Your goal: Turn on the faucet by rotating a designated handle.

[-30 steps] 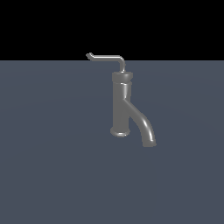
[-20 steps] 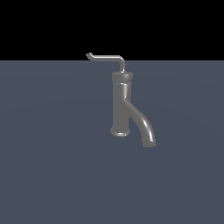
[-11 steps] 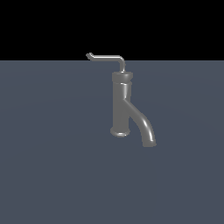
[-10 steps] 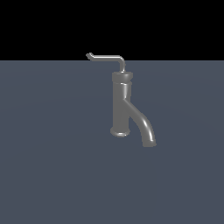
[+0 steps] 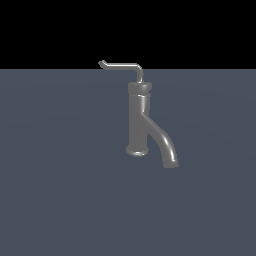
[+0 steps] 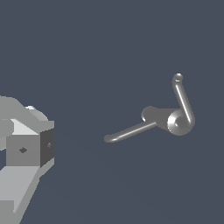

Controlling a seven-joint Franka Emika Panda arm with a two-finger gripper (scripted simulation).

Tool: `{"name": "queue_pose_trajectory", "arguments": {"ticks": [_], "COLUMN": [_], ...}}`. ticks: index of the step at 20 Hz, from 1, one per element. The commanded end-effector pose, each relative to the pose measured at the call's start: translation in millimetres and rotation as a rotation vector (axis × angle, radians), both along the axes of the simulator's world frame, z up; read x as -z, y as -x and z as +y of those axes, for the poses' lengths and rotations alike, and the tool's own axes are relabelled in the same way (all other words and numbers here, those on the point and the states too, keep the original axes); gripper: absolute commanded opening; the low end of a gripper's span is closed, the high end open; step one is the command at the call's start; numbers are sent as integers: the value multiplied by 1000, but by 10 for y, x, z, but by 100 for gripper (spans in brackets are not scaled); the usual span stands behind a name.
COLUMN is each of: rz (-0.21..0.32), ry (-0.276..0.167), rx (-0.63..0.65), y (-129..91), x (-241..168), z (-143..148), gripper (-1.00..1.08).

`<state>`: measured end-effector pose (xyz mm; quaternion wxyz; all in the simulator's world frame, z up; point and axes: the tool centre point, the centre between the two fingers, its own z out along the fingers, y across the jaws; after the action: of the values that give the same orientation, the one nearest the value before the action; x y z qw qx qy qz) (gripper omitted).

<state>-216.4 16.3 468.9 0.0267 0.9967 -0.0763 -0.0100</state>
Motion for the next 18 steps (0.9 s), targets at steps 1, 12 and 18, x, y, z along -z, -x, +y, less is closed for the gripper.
{"name": "queue_pose_trajectory", "arguments": {"ticks": [1,12,18], "rz": [-4,-23,-34], "ry": [4,15,16], "rx": [51,307,446], "y": [-113,-676,-975], "x": [35,266,431], "z": [14,94,144], "gripper": [-100,-100,-100]}}
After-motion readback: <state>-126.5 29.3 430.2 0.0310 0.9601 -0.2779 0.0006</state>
